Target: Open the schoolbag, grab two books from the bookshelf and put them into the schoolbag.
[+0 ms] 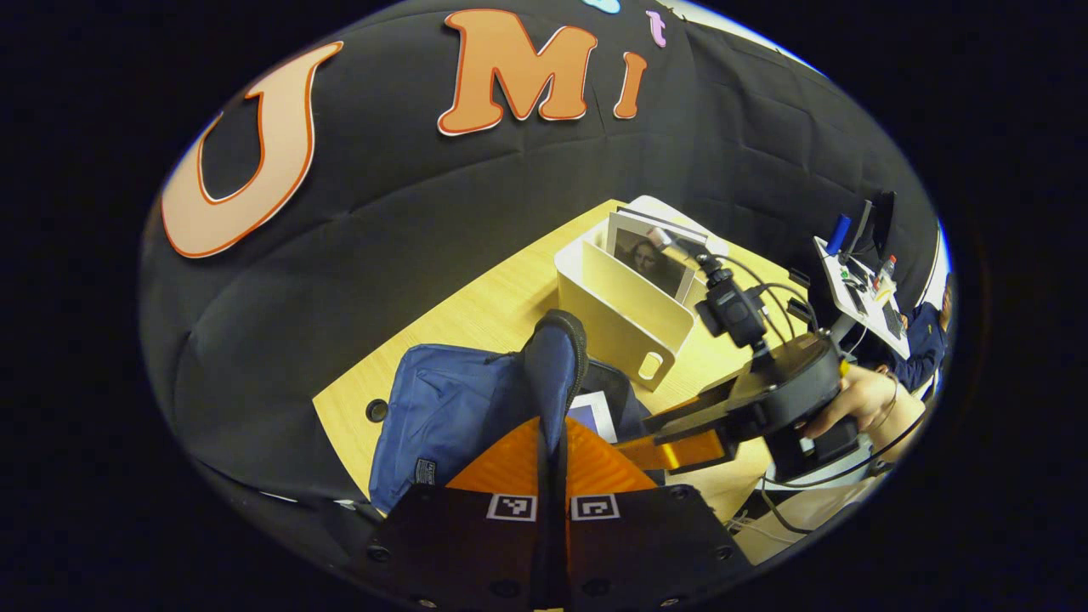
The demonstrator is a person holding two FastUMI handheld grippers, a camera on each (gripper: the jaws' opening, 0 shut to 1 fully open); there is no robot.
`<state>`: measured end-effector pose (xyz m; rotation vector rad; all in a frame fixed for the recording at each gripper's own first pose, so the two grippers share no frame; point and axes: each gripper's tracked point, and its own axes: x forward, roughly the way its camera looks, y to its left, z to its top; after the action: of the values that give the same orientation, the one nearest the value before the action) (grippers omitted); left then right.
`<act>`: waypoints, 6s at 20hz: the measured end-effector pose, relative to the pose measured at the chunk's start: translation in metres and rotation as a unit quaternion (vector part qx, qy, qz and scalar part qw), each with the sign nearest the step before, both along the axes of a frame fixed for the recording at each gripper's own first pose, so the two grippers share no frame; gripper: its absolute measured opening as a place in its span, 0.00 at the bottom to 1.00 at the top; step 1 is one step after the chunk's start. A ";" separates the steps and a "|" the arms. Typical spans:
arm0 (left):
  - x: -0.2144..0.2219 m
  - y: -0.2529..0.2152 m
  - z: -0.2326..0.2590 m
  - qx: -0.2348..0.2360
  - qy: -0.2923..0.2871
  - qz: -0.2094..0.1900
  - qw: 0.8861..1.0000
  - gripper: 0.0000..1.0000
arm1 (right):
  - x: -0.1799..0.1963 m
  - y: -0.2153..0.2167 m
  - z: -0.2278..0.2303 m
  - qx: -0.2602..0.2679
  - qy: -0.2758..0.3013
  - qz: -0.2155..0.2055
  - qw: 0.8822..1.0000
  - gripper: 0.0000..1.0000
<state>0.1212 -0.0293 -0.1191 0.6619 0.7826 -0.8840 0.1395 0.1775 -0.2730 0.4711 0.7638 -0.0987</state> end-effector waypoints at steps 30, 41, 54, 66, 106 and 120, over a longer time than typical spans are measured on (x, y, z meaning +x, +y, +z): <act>0.010 0.006 -0.013 -0.023 0.024 0.033 0.999 0.01 | 0.032 -0.245 0.219 -0.278 0.033 -0.003 0.960 0.98; 0.016 0.012 -0.017 -0.018 0.031 0.050 0.998 0.01 | 0.058 -0.266 0.152 -0.290 0.126 0.016 0.949 0.83; 0.019 0.010 -0.018 -0.024 0.026 0.049 0.998 0.01 | 0.022 -0.242 0.218 -0.279 0.047 -0.011 0.959 0.35; 0.020 0.016 -0.020 -0.027 0.008 0.045 0.999 0.01 | -0.092 -0.122 0.264 -0.126 -0.103 0.040 0.986 0.34; -0.010 -0.014 -0.016 -0.003 0.011 0.022 1.000 0.01 | 0.047 0.019 0.016 0.085 -0.095 -0.031 0.991 0.70; -0.054 -0.038 -0.057 -0.041 0.046 0.066 0.996 0.23 | -0.015 -0.099 0.083 -0.022 -0.132 -0.045 0.990 0.69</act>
<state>0.0675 -0.0678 -0.1766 0.4939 0.8579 -0.8263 0.1249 0.0783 -0.1895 0.4665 0.4800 -0.1350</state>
